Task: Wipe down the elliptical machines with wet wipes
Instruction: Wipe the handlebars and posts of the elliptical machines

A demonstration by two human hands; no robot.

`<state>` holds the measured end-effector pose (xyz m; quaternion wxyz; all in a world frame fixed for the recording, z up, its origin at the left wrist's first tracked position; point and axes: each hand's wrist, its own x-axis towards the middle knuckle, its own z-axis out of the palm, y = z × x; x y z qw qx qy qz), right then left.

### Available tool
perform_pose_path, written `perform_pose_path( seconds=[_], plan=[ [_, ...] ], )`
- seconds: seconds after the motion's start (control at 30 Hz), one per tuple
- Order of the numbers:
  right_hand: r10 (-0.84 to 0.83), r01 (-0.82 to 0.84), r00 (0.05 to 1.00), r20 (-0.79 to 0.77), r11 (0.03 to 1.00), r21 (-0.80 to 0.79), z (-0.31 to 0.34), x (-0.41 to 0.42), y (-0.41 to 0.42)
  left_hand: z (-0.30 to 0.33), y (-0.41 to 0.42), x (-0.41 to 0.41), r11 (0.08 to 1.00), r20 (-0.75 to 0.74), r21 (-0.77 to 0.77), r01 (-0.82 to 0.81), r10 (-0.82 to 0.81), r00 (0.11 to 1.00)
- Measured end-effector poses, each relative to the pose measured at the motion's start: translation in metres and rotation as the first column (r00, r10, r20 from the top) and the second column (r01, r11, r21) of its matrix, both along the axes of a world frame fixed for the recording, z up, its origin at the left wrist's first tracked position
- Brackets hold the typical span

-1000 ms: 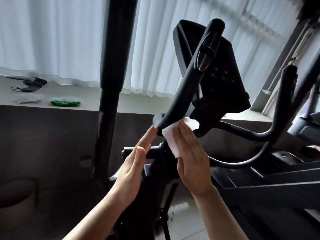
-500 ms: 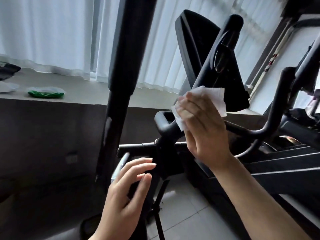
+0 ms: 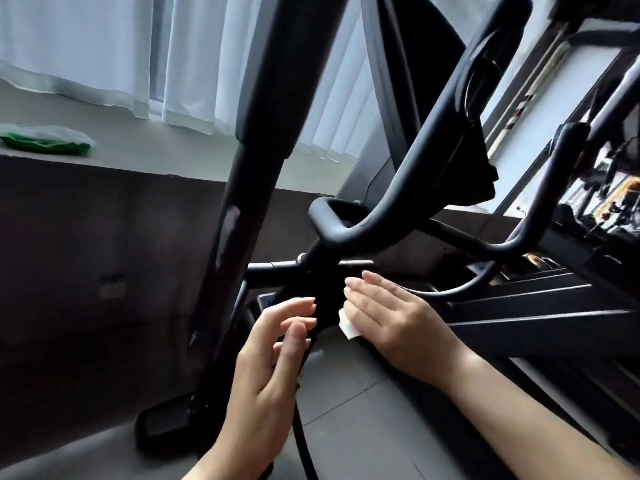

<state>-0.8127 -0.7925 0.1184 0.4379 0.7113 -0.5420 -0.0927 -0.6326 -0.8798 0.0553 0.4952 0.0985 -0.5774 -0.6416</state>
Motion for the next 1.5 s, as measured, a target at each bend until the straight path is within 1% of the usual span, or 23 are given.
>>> perform_pose_path(
  seconds=[0.03, 0.1, 0.2, 0.27, 0.37, 0.43, 0.47, 0.5, 0.53, 0.6, 0.67, 0.73, 0.83, 0.97, 1.1, 1.2, 1.27, 1.33, 1.43, 1.5],
  plan=[
    [0.021, -0.021, 1.000, 0.011, 1.000, 0.011, 0.007, 0.008, 0.008, -0.001, -0.001, -0.002, 1.000, -0.003, 0.028, -0.002, 0.002, 1.000],
    [0.050, -0.048, 0.997, 0.051, 0.998, -0.033, 0.026, 0.029, 0.016, -0.002, -0.002, -0.007, 0.998, -0.002, 0.062, -0.005, 0.005, 1.000],
    [0.077, -0.048, 0.987, 0.144, 0.979, -0.200, 0.056, 0.053, 0.012, -0.002, 0.002, -0.011, 0.995, -0.018, 0.096, 0.008, -0.006, 1.000],
    [0.098, -0.044, 0.982, 0.164, 0.951, -0.305, 0.079, 0.062, 0.008, -0.001, 0.005, -0.012, 0.995, -0.024, 0.098, 0.014, -0.012, 1.000],
    [0.176, -0.125, 0.981, 0.087, 0.899, -0.419, 0.114, 0.068, -0.004, 0.004, 0.004, -0.014, 0.997, -0.029, 0.080, 0.020, -0.018, 0.999],
    [0.177, -0.179, 0.983, -0.046, 0.874, -0.452, 0.131, 0.066, -0.018, 0.005, 0.004, -0.016, 0.997, -0.039, 0.067, 0.026, -0.024, 0.999],
    [0.129, -0.171, 0.984, -0.124, 0.883, -0.437, 0.133, 0.062, -0.025, 0.005, 0.004, -0.017, 0.997, -0.047, 0.069, 0.028, -0.024, 0.999],
    [0.067, -0.130, 0.983, -0.170, 0.912, -0.388, 0.129, 0.058, -0.029, 0.005, 0.003, -0.016, 0.997, -0.060, 0.072, 0.024, -0.020, 0.998],
    [0.012, -0.065, 0.986, -0.165, 0.944, -0.324, 0.121, 0.054, -0.031, 0.003, 0.001, -0.015, 0.997, -0.071, 0.075, 0.015, -0.010, 0.997],
    [-0.059, 0.037, 0.995, -0.080, 0.967, -0.252, 0.095, 0.049, -0.030, -0.001, -0.003, -0.013, 0.997, -0.069, 0.082, -0.010, 0.015, 0.998],
    [-0.088, 0.076, 0.995, -0.036, 0.964, -0.253, 0.075, 0.049, -0.032, -0.005, -0.007, -0.012, 0.995, -0.044, 0.099, -0.021, 0.026, 0.999],
    [-0.090, 0.063, 0.991, -0.095, 0.964, -0.259, 0.064, 0.050, -0.039, -0.008, -0.006, -0.013, 0.994, -0.021, 0.110, 0.001, 0.001, 1.000],
    [-0.093, 0.046, 0.973, -0.211, 0.974, -0.221, 0.052, 0.046, -0.054, -0.012, -0.002, -0.013, 0.995, -0.012, 0.101, 0.023, -0.022, 1.000],
    [-0.155, 0.117, 0.933, -0.325, 0.984, -0.133, 0.034, 0.040, -0.069, -0.022, 0.000, -0.013, 0.991, 0.022, 0.113, 0.066, -0.069, 0.997],
    [-0.168, 0.187, 0.911, -0.376, 0.982, 0.016, 0.026, 0.035, -0.072, -0.031, -0.003, -0.012, 0.992, 0.034, 0.122, 0.044, -0.048, 0.998],
    [-0.150, 0.199, 0.847, -0.510, 0.979, 0.042, 0.036, 0.033, -0.056, -0.030, -0.005, -0.013, 0.992, 0.022, 0.123, 0.035, -0.038, 0.999],
    [-0.114, 0.173, 0.830, -0.546, 0.983, 0.057, 0.047, 0.033, -0.041, -0.025, -0.008, -0.017, 0.990, 0.011, 0.119, 0.070, -0.072, 0.997],
    [-0.062, 0.136, 0.841, -0.537, 0.986, 0.100, 0.060, 0.030, -0.027, -0.014, -0.012, -0.025, 0.989, 0.006, 0.088, 0.115, -0.116, 0.993],
    [0.044, 0.048, 0.860, -0.509, 0.985, 0.166, 0.087, 0.028, -0.012, 0.008, -0.023, -0.046, 0.989, -0.002, -0.001, 0.148, -0.148, 0.989],
    [0.094, 0.005, 0.886, -0.453, 0.977, 0.213, 0.101, 0.029, -0.004, 0.021, -0.029, -0.059, 0.983, -0.008, -0.041, 0.181, -0.182, 0.983]
  ],
)
